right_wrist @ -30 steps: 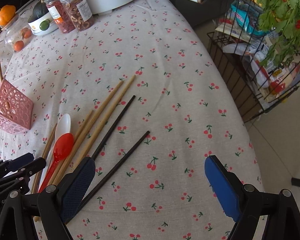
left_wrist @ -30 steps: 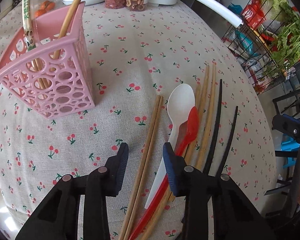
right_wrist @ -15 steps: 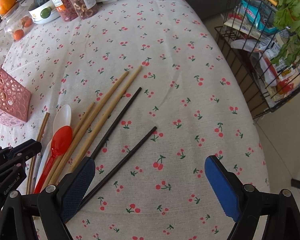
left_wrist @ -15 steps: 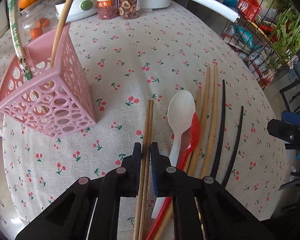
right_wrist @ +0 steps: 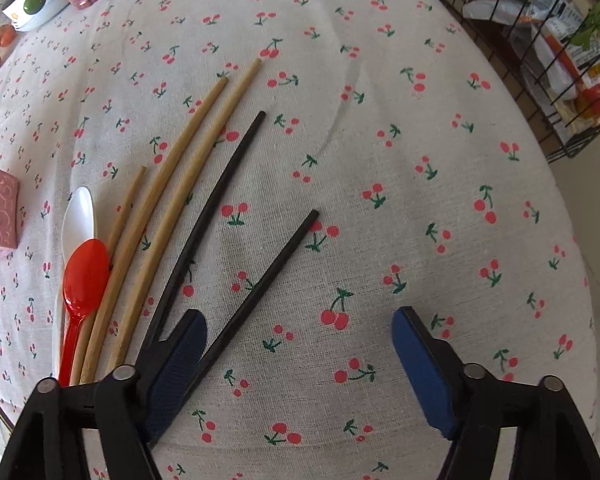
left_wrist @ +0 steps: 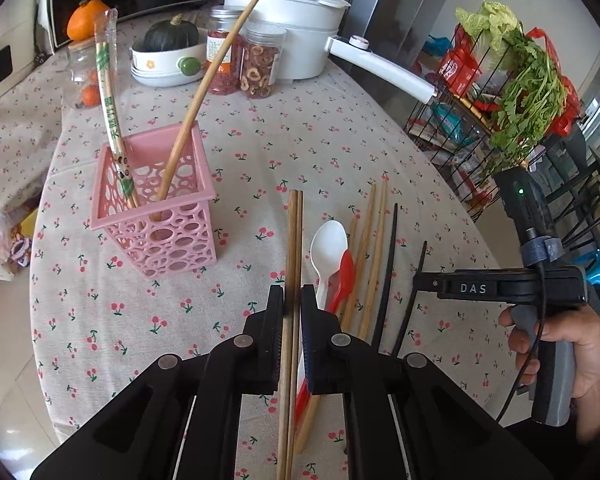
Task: Organize utensils
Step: 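Grasp the wooden chopstick pair with the left tool while the right tool grasps a black chopstick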
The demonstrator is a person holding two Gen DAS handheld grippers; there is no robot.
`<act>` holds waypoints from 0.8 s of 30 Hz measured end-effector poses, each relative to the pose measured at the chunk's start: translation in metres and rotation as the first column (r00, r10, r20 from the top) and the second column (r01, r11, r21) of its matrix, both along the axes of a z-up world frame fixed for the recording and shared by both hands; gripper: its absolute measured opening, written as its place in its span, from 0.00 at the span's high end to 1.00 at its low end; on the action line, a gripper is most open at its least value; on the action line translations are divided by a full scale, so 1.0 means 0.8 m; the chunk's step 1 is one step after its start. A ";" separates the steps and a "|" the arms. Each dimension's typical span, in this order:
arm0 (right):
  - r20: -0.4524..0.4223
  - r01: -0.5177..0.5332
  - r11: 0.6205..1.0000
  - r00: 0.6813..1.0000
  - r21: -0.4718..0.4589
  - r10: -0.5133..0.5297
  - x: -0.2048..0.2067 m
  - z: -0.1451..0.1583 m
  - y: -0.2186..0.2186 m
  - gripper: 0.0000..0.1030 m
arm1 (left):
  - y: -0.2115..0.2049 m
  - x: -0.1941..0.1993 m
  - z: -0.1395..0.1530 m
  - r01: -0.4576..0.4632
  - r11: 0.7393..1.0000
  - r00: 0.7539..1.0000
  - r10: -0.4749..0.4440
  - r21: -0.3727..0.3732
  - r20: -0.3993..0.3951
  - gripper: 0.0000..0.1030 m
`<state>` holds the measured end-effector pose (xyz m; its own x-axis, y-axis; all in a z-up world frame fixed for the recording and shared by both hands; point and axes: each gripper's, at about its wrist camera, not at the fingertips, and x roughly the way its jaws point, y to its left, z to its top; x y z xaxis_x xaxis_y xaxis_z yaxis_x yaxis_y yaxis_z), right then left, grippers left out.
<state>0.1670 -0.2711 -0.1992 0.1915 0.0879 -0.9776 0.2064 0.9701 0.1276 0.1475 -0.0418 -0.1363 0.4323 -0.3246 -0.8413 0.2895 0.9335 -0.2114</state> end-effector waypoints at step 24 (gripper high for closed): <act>0.113 0.048 0.987 0.991 0.155 -0.066 -0.021 0.009 -0.011 0.89 | 0.057 -0.038 0.038 -0.034 0.997 0.998 0.038 -0.062 0.056 0.92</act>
<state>0.1505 -0.2799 -0.1919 0.3133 0.2193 -0.9240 0.2353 0.9247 0.2993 0.1173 0.0037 -0.1057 0.4915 -0.3583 -0.7938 0.2693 0.9293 -0.2527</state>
